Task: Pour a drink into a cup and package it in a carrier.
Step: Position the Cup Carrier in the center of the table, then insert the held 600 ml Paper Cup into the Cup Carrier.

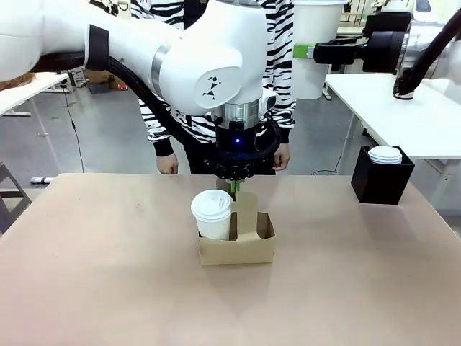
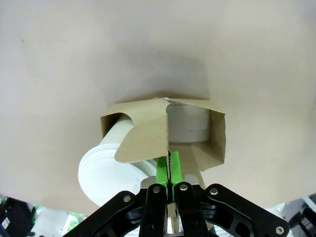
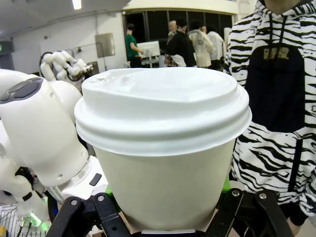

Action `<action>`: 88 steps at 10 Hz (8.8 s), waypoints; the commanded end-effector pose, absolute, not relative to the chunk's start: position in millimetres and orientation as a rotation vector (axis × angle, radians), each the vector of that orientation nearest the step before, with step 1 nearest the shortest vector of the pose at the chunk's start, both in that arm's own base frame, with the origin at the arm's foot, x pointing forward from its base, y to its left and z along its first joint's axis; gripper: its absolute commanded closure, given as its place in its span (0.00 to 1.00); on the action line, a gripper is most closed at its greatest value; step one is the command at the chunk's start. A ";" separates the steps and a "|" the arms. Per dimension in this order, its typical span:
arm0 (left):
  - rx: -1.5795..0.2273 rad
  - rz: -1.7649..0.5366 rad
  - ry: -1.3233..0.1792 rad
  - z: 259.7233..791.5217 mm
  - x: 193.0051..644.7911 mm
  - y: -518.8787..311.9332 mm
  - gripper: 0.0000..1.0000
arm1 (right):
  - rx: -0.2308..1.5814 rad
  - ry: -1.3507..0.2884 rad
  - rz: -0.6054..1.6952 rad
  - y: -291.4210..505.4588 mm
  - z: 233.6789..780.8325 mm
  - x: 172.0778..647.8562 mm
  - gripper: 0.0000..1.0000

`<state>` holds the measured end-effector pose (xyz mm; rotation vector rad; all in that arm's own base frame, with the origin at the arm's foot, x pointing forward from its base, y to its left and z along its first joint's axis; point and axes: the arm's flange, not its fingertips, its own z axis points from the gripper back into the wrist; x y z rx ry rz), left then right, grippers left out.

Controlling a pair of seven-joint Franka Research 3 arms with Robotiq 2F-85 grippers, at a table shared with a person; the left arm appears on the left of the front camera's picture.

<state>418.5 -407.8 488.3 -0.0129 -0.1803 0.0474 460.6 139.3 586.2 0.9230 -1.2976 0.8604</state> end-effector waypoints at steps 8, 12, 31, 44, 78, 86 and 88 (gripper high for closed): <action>-0.016 -0.030 -0.115 516.7 413.0 -392.3 0.00 | 0.923 -1.298 0.860 139.3 586.2 460.6 0.19; -0.112 -0.192 -0.086 585.3 388.6 -359.4 0.00 | 1.124 -1.083 0.907 136.0 545.7 499.2 0.19; -0.266 -1.111 -0.513 545.0 392.9 -60.7 0.00 | 1.501 -1.072 1.321 200.3 375.6 505.5 0.19; -0.281 -1.145 -0.554 534.2 393.4 -35.3 0.06 | 1.635 -0.868 1.345 225.6 285.7 496.7 0.19; -0.281 -1.145 -0.554 534.2 393.4 -35.3 0.06 | 0.315 -0.610 0.630 1.9 454.7 382.9 0.00; -0.281 -1.145 -0.554 534.2 393.4 -35.3 0.06 | 0.315 -0.610 0.630 1.9 454.7 382.9 0.00; -0.281 -1.145 -0.554 534.2 393.4 -35.3 0.06 | 0.315 -0.610 0.630 1.9 454.7 382.9 0.00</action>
